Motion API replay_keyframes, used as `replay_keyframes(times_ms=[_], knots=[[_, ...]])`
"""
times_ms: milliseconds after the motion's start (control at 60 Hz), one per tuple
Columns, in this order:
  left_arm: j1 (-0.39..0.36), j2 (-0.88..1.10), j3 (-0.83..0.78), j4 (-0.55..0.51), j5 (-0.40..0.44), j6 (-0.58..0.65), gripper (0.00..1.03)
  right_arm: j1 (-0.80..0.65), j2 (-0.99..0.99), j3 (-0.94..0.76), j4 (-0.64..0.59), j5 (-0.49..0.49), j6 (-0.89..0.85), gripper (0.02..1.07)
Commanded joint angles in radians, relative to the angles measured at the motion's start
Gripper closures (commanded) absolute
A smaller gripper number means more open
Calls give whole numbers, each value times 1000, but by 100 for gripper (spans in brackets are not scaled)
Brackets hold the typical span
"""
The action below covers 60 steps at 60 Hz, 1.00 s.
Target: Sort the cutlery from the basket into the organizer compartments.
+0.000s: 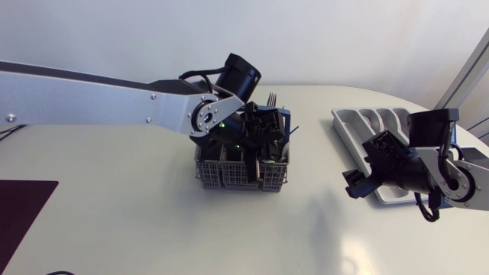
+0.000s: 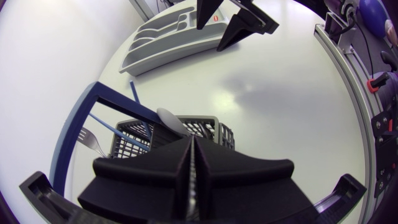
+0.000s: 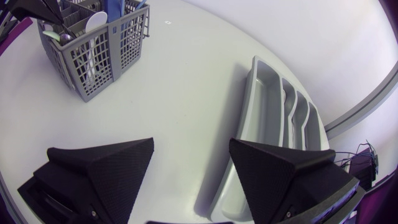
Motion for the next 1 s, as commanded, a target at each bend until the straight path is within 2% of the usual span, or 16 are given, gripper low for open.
replay_keyframes(times_ms=[0,583,833,983], knots=[[9,-2,58,-33,6,18,100,14,-20,-27,11,12,19,20],[18,-152,118,-128,2,-20,100,128,-141,-41,-15,23,42,20],[18,-232,181,-234,-1,-40,100,195,-253,-22,-64,-26,49,20],[18,-292,193,-291,3,-69,100,284,-301,-7,-104,-40,59,20]])
